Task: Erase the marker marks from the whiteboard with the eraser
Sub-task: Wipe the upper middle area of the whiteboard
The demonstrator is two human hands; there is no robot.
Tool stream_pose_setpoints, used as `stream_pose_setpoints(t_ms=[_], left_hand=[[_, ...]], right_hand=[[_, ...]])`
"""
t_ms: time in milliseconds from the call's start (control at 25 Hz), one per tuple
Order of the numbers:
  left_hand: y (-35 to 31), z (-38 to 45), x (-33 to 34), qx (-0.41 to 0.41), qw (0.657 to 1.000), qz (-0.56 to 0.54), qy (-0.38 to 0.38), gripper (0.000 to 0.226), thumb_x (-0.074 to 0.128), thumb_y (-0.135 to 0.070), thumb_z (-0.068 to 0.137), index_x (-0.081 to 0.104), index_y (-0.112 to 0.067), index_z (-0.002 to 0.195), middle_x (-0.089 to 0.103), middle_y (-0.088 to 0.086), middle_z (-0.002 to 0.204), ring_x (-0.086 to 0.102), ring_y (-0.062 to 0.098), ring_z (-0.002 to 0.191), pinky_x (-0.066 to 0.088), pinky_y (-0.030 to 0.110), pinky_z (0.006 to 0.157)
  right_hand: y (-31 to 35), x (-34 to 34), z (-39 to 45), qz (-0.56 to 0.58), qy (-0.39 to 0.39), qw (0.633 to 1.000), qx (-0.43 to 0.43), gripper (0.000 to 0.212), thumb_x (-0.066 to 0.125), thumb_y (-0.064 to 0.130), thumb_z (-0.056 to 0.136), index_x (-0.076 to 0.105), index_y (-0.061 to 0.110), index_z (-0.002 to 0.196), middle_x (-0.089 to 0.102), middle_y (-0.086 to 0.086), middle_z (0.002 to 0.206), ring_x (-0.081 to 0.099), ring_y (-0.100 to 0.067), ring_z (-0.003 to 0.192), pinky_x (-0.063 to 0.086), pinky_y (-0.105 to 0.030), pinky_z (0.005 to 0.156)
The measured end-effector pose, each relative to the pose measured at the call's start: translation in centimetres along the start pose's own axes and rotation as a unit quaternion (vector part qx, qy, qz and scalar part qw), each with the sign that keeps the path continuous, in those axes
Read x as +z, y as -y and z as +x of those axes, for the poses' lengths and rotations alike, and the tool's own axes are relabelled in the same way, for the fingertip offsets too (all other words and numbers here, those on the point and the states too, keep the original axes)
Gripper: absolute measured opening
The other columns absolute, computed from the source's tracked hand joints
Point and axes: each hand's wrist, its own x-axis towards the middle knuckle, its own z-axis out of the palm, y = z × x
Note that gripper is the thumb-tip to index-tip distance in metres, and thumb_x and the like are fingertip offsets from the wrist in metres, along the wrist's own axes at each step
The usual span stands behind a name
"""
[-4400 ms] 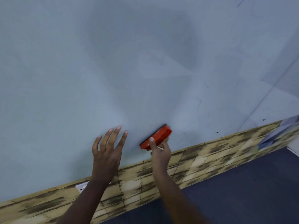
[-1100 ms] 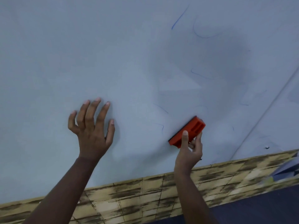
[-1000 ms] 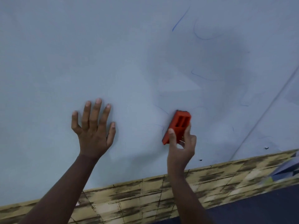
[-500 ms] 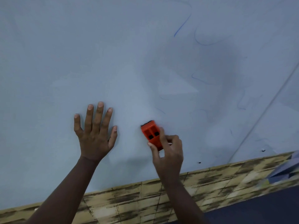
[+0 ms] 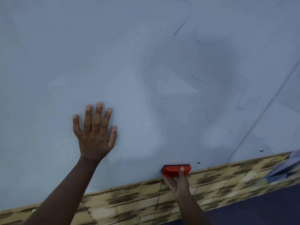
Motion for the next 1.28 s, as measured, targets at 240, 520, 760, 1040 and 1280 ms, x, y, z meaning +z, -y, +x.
stream_pose_setpoints(t_ms=[240,520,760,1040,1280], left_hand=[[-0.1,-0.1,-0.1,-0.003,1.0,-0.005,0.006,0.068,0.044,-0.037,0.107,0.025,-0.015,0.169,0.011,0.007,0.178,0.008,0.028,0.165,0.003,0.056,0.131],[-1.3,-0.5,0.1,-0.043,0.999,-0.021,0.01,0.068,0.041,-0.035,0.108,0.021,-0.017,0.17,0.009,0.005,0.179,0.006,0.028,0.165,0.001,0.059,0.131],[-1.6,0.3,-1.0,-0.062,0.998,-0.015,0.011,0.064,0.05,-0.035,0.105,0.036,-0.019,0.165,0.024,0.007,0.175,0.021,0.028,0.162,0.014,0.054,0.125],[1.9,9.2,-2.3,-0.102,0.993,-0.02,-0.052,0.051,0.053,-0.032,0.103,0.052,-0.023,0.154,0.039,0.009,0.165,0.033,0.029,0.154,0.023,0.051,0.113],[2.5,8.6,-1.6,-0.074,0.997,0.012,-0.035,0.061,0.047,-0.033,0.106,0.038,-0.021,0.165,0.029,0.015,0.171,0.015,0.025,0.164,0.022,0.058,0.12]], right_hand=[[1.2,1.3,-1.9,-0.087,-0.001,0.989,-0.123,0.058,0.062,0.037,0.102,0.049,0.008,0.15,0.067,-0.022,0.126,0.07,-0.038,0.104,0.066,-0.04,0.065],[7.0,11.6,-12.0,-0.295,0.01,0.756,-0.585,0.066,0.069,0.048,0.096,0.047,0.025,0.154,0.051,-0.001,0.101,0.058,-0.001,0.083,0.053,-0.022,0.069],[0.5,12.1,-14.0,-0.514,0.046,0.491,-0.702,0.059,0.061,0.053,0.099,0.046,0.028,0.151,0.051,0.0,0.103,0.05,-0.017,0.089,0.054,-0.037,0.068],[6.6,14.1,-15.0,-0.471,-0.043,0.484,-0.736,0.063,0.06,0.054,0.098,0.048,0.023,0.152,0.053,-0.006,0.103,0.053,-0.024,0.087,0.045,-0.039,0.074],[14.2,12.9,-12.6,-0.309,-0.094,0.72,-0.614,0.069,0.058,0.061,0.097,0.043,0.029,0.156,0.05,0.001,0.107,0.058,-0.018,0.085,0.056,-0.049,0.082]])
